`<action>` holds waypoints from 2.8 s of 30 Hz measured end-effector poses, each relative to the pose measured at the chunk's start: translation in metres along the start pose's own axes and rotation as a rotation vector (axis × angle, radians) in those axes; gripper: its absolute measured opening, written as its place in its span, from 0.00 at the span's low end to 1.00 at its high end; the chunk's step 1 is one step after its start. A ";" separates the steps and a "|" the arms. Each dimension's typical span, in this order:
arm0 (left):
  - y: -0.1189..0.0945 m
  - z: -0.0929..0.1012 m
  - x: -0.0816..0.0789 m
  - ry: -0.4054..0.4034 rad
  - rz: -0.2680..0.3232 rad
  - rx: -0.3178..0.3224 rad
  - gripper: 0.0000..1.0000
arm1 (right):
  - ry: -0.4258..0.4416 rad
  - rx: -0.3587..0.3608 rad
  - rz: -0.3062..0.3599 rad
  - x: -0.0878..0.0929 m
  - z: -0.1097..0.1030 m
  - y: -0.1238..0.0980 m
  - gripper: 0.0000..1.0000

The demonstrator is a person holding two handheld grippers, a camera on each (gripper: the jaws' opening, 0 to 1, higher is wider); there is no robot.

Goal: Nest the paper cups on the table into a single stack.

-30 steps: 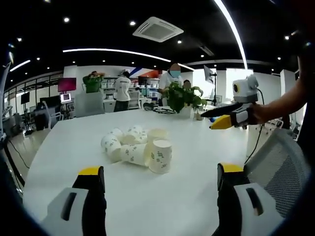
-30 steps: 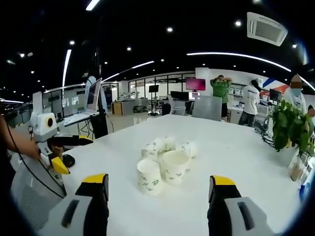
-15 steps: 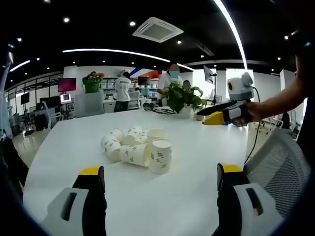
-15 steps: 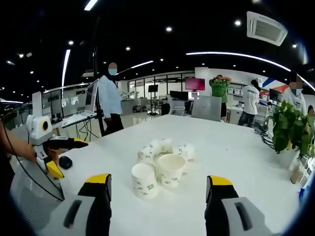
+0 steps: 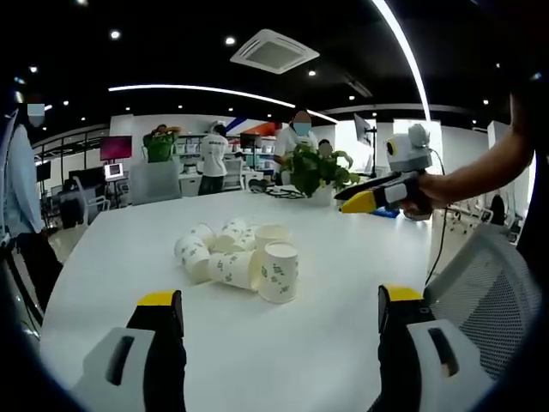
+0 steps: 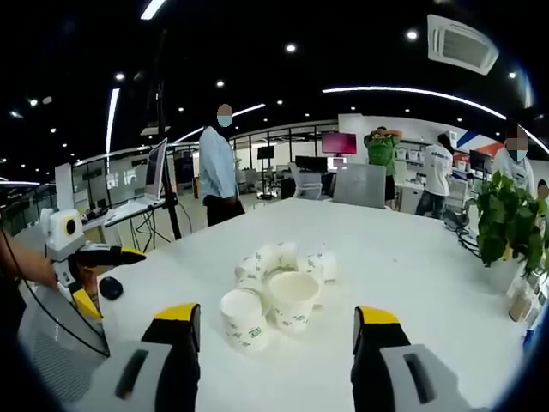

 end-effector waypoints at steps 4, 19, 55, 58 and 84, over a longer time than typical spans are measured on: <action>0.000 -0.002 0.002 0.001 -0.002 0.000 0.94 | -0.004 0.002 -0.005 0.000 0.002 0.003 0.71; 0.001 -0.002 0.003 -0.003 -0.011 0.000 0.92 | -0.022 0.003 -0.050 0.000 0.009 0.019 0.64; 0.000 -0.005 0.008 -0.001 -0.028 -0.006 0.93 | 0.105 0.014 -0.107 0.007 0.049 0.058 0.41; 0.000 -0.005 0.008 -0.002 -0.029 -0.005 0.93 | 0.107 0.014 -0.120 0.008 0.054 0.061 0.39; 0.001 -0.003 0.007 -0.004 -0.032 -0.011 0.92 | 0.068 -0.006 -0.214 0.015 0.054 0.095 0.23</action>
Point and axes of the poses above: the point that each gripper's makers call its tool centre point, and the gripper's own axes: y roughly forward along the fingers, z roughly to its right, x roughly out of its underside, the point moved 5 cm from there along -y, roughly backward along the fingers, and after that the axes turned 4 degrees about -y, right-handed, at the moved point
